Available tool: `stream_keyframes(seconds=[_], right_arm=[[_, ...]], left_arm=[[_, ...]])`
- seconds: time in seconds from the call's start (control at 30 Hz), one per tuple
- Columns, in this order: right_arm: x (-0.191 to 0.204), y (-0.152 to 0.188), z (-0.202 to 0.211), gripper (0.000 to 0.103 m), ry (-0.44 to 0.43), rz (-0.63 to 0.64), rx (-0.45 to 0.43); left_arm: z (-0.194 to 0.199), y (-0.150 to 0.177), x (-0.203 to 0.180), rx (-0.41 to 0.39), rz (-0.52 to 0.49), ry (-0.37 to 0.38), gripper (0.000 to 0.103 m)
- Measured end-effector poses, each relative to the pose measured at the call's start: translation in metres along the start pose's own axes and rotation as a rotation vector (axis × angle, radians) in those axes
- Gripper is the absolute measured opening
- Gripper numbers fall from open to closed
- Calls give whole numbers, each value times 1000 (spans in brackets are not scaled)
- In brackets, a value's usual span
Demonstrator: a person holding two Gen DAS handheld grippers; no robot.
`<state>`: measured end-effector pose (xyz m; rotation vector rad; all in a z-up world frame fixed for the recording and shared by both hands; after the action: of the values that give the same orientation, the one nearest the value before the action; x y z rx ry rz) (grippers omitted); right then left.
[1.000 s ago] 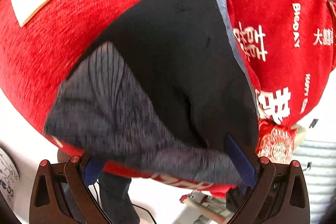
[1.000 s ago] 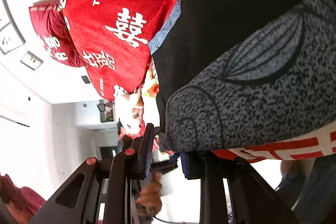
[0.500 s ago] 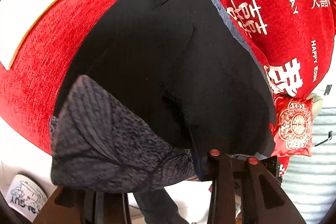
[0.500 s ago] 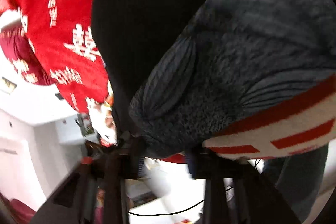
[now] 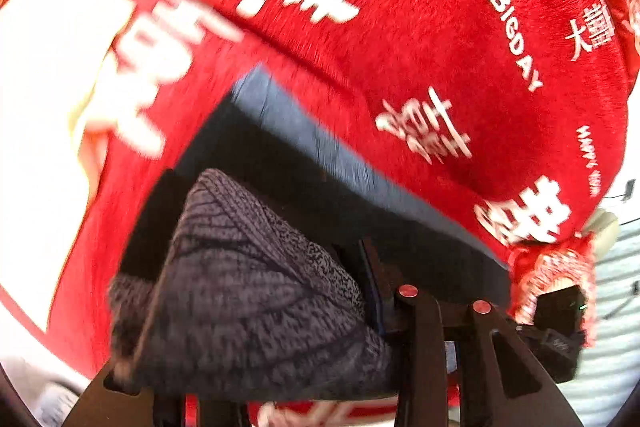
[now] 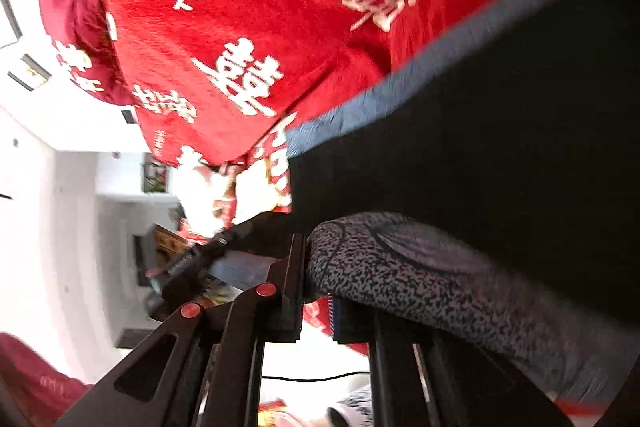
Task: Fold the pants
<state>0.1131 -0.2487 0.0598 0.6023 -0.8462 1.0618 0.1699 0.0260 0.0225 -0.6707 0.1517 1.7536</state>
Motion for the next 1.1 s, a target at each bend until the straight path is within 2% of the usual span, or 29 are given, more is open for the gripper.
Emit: stream_keyframes(seconds=[0.03,0.13,0.2,0.23,0.27,0.3,0.4,0.5,0.53,0.57,0.63,0.73,0.77,0.8,0.83,0.87,1.0,1.03,1.07,1.1], right_arm=[[-1,-17,-5,13,16,3,18],[-25,-57,-19,14,69,23,60],[-38,-85,-44,14,112,32,89],[-49,-94,-53,15,135,32,106],[-61,-103,-63,15,161,32,115],[-71,-109,-71,15,178,29,121],[-103,-124,-97,14,219,-14,142],[-100,-125,-97,15,216,-27,145],[-96,-124,-95,23,227,-18,155],[-89,-123,-90,42,247,0,163],[-72,-118,-74,61,248,64,151],[-40,-103,-51,61,191,166,135],[-32,-97,-49,61,187,200,143],[-27,-93,-49,57,202,234,150],[-23,-90,-55,49,233,274,160],[-21,-90,-63,45,274,316,170],[-32,-103,-103,44,368,379,204],[-36,-109,-110,44,405,404,203],[-43,-116,-114,39,456,423,198],[-52,-125,-117,34,471,411,199]], left_arm=[[-9,-11,-4,-8,-11,-19,38],[-47,-42,-4,-50,-65,-137,47],[-70,-57,3,-56,-77,-224,62],[-80,-62,10,-76,-84,-279,78],[-89,-66,16,-100,-93,-321,85],[-99,-71,22,-110,-101,-355,85],[-128,-78,42,-65,-92,-441,91],[-119,-78,45,-51,-52,-433,91],[-110,-78,44,-53,-54,-440,91],[-99,-79,41,-64,-59,-443,91],[-71,-79,34,-106,-76,-440,91],[-41,-75,25,-154,-128,-474,91],[-38,-75,21,-157,-137,-481,91],[-41,-69,18,-140,-148,-488,91],[-47,-66,17,-116,-155,-484,91],[-58,-59,15,-82,-168,-483,91],[-114,-39,10,15,-210,-506,91],[-124,-37,11,22,-211,-526,91],[-130,-35,9,15,-218,-551,97],[-133,-36,7,-12,-235,-564,98]])
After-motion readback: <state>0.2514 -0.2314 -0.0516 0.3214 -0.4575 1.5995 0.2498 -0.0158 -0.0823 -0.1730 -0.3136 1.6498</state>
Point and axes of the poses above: each gripper's, at about its wrist camera, not at the fingertips, and z roughly against the way its jaws point, x to its left, y to its underside, the point moved 5 cm from there along -z, roughly the way its jaws point, and after that the axes turned 1 degree about y, right-handed, at the moved point
